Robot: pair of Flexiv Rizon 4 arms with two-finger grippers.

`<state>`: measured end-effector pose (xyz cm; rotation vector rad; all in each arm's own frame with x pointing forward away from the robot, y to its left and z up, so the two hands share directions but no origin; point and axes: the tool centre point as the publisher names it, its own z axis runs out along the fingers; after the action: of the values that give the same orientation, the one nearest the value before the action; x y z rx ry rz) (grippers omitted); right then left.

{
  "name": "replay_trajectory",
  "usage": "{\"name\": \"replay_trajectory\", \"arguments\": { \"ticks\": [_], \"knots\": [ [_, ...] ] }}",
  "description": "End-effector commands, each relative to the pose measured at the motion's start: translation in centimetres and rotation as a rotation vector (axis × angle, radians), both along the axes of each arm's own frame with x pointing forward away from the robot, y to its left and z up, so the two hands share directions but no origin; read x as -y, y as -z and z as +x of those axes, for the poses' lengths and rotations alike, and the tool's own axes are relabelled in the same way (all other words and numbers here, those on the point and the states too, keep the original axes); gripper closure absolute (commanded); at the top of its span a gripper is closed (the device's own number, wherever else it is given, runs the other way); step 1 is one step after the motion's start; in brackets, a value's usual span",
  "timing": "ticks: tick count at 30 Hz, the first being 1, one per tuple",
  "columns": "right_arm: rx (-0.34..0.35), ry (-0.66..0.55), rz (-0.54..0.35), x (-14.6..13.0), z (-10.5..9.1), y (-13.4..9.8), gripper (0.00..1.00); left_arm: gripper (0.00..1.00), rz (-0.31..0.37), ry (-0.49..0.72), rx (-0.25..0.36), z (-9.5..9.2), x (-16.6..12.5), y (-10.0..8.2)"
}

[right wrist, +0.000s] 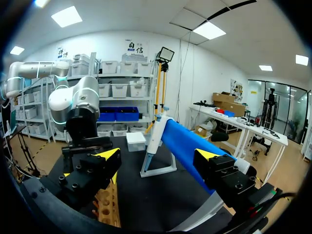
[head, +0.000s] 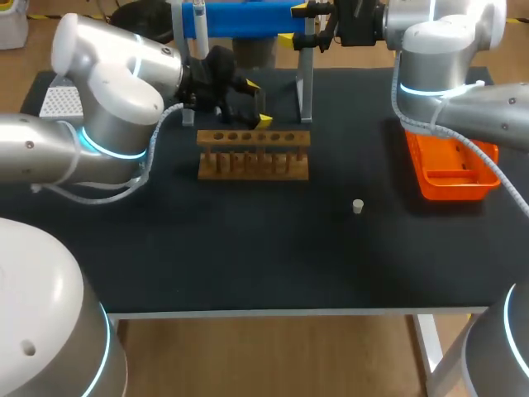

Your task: Invert the test tube, pick up the pipette, mount the tip to pipette, aspirate from beaker and dispense into the tube, eject the tip, return the pipette, and cap with the stopper.

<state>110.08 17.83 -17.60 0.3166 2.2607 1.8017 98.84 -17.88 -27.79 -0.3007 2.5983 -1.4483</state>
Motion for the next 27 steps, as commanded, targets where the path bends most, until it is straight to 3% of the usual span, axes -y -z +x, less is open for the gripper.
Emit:
{"name": "replay_trajectory", "arguments": {
  "ticks": [1, 27],
  "knots": [
    [-0.001, -0.001, -0.002, 0.0, 0.1, 0.0, 0.00, 0.00, 0.012, -0.006, 0.011, 0.2, 0.7, 0.6],
    [-0.001, -0.001, -0.002, 0.0, 0.1, 0.0, 0.00, 0.00, 0.051, 0.064, 0.006, 0.4, 2.0, 2.8]
  ]
}}
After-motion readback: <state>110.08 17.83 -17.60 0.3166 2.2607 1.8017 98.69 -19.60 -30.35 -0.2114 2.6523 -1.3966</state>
